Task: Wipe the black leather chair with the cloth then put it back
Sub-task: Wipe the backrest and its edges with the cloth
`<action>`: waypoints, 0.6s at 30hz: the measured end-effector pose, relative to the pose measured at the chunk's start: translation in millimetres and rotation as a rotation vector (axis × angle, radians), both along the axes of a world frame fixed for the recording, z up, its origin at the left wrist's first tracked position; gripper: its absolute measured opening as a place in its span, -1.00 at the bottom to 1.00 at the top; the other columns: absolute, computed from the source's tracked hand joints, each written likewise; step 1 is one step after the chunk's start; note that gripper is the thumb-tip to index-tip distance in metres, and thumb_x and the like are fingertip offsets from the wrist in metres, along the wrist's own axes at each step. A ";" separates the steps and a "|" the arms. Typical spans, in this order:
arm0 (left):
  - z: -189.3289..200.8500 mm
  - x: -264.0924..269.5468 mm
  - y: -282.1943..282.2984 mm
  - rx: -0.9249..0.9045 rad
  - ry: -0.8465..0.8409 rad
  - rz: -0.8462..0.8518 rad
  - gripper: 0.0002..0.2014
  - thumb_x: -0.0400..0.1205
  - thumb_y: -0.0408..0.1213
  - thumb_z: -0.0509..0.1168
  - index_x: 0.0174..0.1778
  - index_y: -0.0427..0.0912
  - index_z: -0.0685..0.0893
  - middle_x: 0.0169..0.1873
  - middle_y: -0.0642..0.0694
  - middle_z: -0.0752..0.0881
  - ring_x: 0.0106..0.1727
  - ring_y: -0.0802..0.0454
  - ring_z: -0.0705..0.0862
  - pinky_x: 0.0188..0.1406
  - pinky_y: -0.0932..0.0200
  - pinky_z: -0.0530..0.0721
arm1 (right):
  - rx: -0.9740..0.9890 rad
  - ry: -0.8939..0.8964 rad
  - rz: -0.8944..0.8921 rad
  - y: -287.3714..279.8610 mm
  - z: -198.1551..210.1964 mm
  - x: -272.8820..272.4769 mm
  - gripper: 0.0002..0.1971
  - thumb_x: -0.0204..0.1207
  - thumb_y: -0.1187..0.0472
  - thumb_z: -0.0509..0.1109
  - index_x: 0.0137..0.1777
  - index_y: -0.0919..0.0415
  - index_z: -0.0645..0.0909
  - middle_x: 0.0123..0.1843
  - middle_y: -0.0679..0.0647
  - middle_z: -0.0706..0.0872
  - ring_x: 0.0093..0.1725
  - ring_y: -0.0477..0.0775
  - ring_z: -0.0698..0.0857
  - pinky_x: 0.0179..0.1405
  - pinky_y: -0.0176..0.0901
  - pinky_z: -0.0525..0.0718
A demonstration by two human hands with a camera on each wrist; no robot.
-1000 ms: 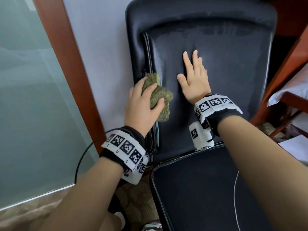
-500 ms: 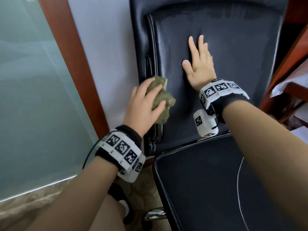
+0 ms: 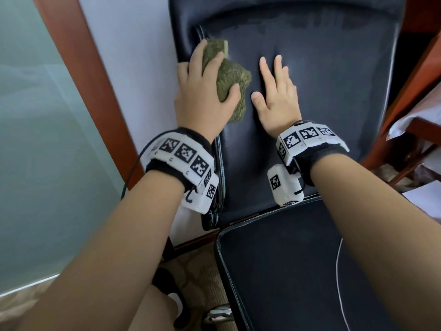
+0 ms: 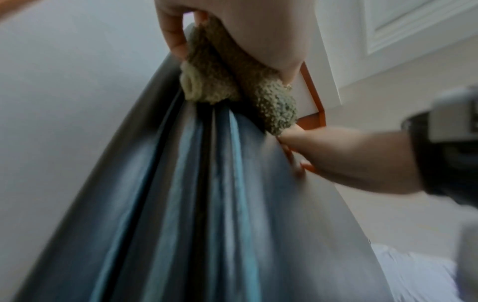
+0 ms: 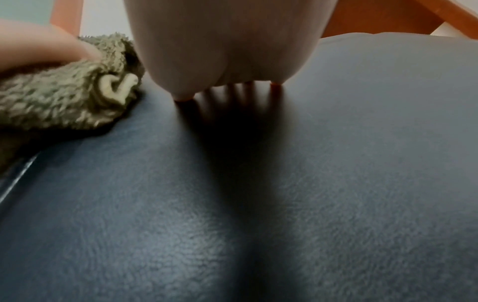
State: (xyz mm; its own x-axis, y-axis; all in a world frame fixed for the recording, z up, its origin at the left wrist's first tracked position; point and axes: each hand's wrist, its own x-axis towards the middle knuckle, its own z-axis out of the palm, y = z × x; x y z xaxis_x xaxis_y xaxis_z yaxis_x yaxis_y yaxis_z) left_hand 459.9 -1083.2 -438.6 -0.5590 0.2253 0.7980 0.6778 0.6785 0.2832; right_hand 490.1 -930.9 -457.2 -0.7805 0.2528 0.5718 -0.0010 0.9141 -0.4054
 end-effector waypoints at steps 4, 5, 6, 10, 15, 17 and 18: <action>-32.1 8.5 -7.8 -0.054 0.026 -0.025 -0.49 0.49 0.03 0.26 0.36 -0.05 0.57 0.51 -0.03 0.40 0.30 -0.20 0.43 -0.03 0.04 0.56 | 0.022 -0.013 0.004 0.4 -2.1 2.3 -0.42 0.69 0.07 0.07 0.65 -0.02 -0.08 0.69 0.08 -0.16 0.65 0.21 -0.12 0.58 0.19 -0.10; -37.9 10.5 -9.6 -0.066 0.034 -0.021 -0.49 0.48 0.03 0.26 0.34 -0.06 0.59 0.50 -0.05 0.42 0.27 -0.22 0.45 0.00 0.00 0.57 | 0.027 -0.015 0.005 0.9 -2.5 3.0 -0.42 0.69 0.07 0.07 0.65 -0.02 -0.08 0.69 0.08 -0.16 0.65 0.21 -0.12 0.57 0.19 -0.10; -43.1 12.2 -10.7 -0.075 0.039 -0.018 -0.48 0.46 0.04 0.25 0.33 -0.06 0.60 0.49 -0.06 0.44 0.25 -0.24 0.47 0.02 -0.03 0.58 | 0.030 -0.016 0.006 1.6 -3.0 3.6 -0.42 0.69 0.07 0.07 0.65 -0.02 -0.08 0.69 0.07 -0.16 0.65 0.20 -0.12 0.57 0.19 -0.10; -68.4 20.5 -13.7 -0.127 0.033 -0.046 -0.42 0.41 0.07 0.27 0.34 -0.11 0.58 0.47 -0.13 0.44 0.22 -0.23 0.45 0.07 -0.06 0.58 | 0.027 -0.021 0.008 2.7 -2.9 5.0 -0.42 0.69 0.06 0.07 0.64 -0.03 -0.07 0.69 0.07 -0.16 0.65 0.20 -0.11 0.57 0.18 -0.11; -82.6 23.9 -19.9 -0.175 0.064 -0.123 -0.47 0.45 -0.04 0.24 0.32 -0.22 0.59 0.40 -0.25 0.49 0.16 -0.11 0.35 0.14 -0.01 0.56 | 0.027 -0.021 0.007 0.6 -4.5 3.5 -0.42 0.69 0.07 0.07 0.64 -0.03 -0.07 0.69 0.07 -0.16 0.65 0.19 -0.11 0.57 0.19 -0.11; -74.6 22.4 -21.8 -0.152 0.064 -0.181 -0.49 0.47 -0.09 0.23 0.31 -0.25 0.60 0.37 -0.27 0.52 0.16 -0.09 0.36 0.14 0.00 0.56 | 0.025 -0.020 0.000 0.3 -3.8 3.7 -0.42 0.69 0.07 0.06 0.64 -0.03 -0.08 0.69 0.06 -0.16 0.65 0.19 -0.11 0.56 0.18 -0.11; -69.3 21.9 -23.0 -0.137 0.059 -0.202 -0.49 0.47 -0.10 0.23 0.31 -0.26 0.59 0.37 -0.27 0.52 0.17 -0.09 0.36 0.12 0.00 0.56 | 0.024 -0.020 -0.003 0.5 -3.2 4.1 -0.42 0.69 0.07 0.06 0.64 -0.03 -0.08 0.69 0.06 -0.17 0.65 0.18 -0.12 0.57 0.17 -0.12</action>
State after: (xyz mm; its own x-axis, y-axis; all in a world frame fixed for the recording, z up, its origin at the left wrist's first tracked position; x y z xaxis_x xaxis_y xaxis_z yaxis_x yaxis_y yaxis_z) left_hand 481.8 -1106.3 -507.9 -0.4447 0.4362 0.7823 0.8162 0.5571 0.1533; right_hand 494.2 -930.4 -460.4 -0.7911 0.2416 0.5620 0.0096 0.9235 -0.3835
